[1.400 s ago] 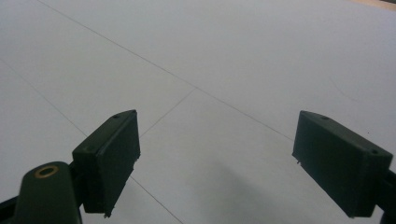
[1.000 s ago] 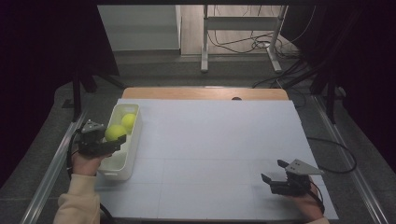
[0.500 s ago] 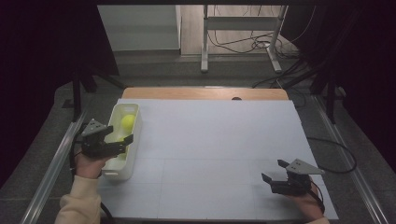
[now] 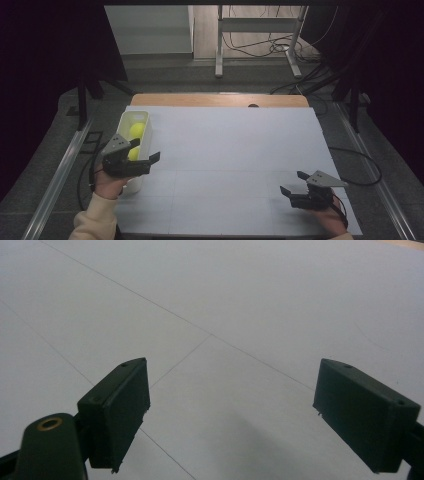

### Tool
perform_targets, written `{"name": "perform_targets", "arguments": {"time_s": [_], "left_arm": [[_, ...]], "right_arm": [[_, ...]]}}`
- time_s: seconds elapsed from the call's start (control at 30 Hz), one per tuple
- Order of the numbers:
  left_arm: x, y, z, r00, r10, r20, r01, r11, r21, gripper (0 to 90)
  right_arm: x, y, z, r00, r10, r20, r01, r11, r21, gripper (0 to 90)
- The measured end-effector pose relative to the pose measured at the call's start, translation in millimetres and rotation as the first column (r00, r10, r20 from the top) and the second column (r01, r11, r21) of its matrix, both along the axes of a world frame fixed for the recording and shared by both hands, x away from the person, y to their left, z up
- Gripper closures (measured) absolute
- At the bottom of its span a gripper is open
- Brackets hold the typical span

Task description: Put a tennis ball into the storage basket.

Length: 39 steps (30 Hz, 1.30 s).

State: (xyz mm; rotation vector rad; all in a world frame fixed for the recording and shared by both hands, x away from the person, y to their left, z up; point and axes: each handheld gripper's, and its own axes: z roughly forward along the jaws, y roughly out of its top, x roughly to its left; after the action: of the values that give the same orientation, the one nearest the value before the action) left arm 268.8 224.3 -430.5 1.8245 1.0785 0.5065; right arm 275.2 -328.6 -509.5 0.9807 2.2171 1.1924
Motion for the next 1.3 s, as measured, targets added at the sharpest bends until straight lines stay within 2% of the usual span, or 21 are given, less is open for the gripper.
{"name": "perform_targets", "arguments": {"time_s": [0.17,0.33,0.63,0.83,0.93,1.13,1.17,1.3], "left_arm": [[-4.5,-11.5,-2.3,0.9989,-0.047,0.002,0.047,0.9989,0.001,12.4],[-8.4,-19.9,-13.4,0.9960,-0.086,-0.022,0.086,0.9960,-0.024,12.9],[-18.8,-39.1,-29.1,0.9912,-0.126,-0.039,0.126,0.9920,-0.008,13.1],[-27.5,-58.7,-44.8,0.9841,-0.167,-0.061,0.168,0.9857,0.016,13.5],[-29.8,-62.0,-51.8,0.9832,-0.167,-0.073,0.169,0.9856,0.010,13.4],[-35.2,-64.7,-65.0,0.9789,-0.178,-0.101,0.182,0.9826,0.037,13.4],[-35.6,-64.0,-66.4,0.9788,-0.177,-0.103,0.182,0.9827,0.035,13.3],[-34.4,-57.0,-71.7,0.9802,-0.160,-0.117,0.158,0.9870,-0.032,14.5]], "right_arm": [[-1.4,2.2,0.1,1.0000,-0.002,0.002,0.002,1.0000,-0.009,15.6],[-1.0,3.9,0.3,1.0000,0.001,0.000,-0.001,0.9998,-0.018,15.6],[1.0,7.8,-0.5,0.9998,0.018,0.000,-0.018,0.9996,-0.021,15.6],[0.1,10.2,-0.3,0.9994,0.035,-0.006,-0.035,0.9992,-0.022,15.6],[-1.6,12.9,0.0,0.9985,0.054,-0.008,-0.054,0.9985,-0.011,15.6],[-4.3,16.8,0.5,0.9971,0.074,-0.016,-0.074,0.9972,-0.002,15.5],[-4.8,17.5,0.7,0.9967,0.079,-0.018,-0.079,0.9968,-0.004,15.5],[-5.1,19.3,0.0,0.9958,0.089,-0.022,-0.089,0.9960,0.003,15.5]]}}
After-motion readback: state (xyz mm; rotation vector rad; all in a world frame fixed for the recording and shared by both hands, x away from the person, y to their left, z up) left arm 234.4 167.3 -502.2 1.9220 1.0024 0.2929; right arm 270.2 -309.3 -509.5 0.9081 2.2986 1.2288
